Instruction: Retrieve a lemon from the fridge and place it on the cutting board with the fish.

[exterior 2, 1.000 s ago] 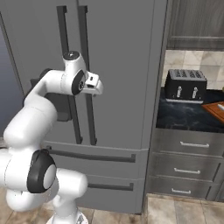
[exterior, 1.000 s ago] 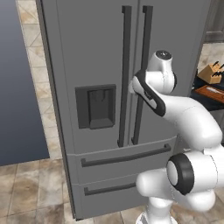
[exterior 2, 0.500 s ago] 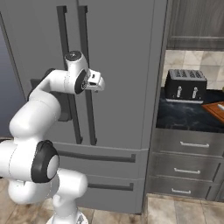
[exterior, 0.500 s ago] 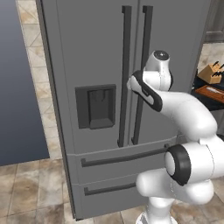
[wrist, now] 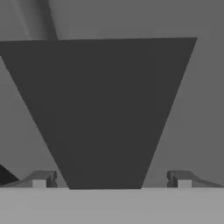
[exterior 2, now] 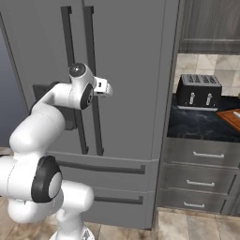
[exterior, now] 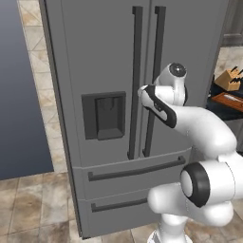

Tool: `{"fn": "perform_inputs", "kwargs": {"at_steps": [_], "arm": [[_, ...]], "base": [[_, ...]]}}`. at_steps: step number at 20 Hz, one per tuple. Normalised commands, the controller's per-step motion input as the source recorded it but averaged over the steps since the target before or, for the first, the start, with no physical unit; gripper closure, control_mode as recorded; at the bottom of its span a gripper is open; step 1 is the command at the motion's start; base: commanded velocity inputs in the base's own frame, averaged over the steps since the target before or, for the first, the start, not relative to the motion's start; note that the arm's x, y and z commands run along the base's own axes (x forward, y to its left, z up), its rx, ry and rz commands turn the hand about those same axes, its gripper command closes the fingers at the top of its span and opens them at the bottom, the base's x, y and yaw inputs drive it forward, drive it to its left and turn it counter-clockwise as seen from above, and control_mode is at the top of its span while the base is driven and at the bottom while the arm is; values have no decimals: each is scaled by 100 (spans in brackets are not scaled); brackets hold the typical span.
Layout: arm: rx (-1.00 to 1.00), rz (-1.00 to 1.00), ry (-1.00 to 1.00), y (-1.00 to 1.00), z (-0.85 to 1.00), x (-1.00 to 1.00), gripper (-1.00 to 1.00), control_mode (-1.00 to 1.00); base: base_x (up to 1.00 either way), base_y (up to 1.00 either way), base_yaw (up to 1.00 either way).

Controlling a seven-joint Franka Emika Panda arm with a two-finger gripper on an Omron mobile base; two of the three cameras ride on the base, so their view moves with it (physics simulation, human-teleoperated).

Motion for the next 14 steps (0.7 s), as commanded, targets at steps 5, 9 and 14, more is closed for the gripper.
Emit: {"fn": "perform_inputs", "kwargs": {"at_steps": [5, 9, 14], "arm": [[0, 0, -21, 0, -9, 15, -100, -100], [0, 0, -13, 0, -1, 18, -100, -100], [0, 0, -11, 0, 0, 24, 100, -100]], "base": [[0, 0, 0], [0, 0, 0], [0, 0, 0]]}}
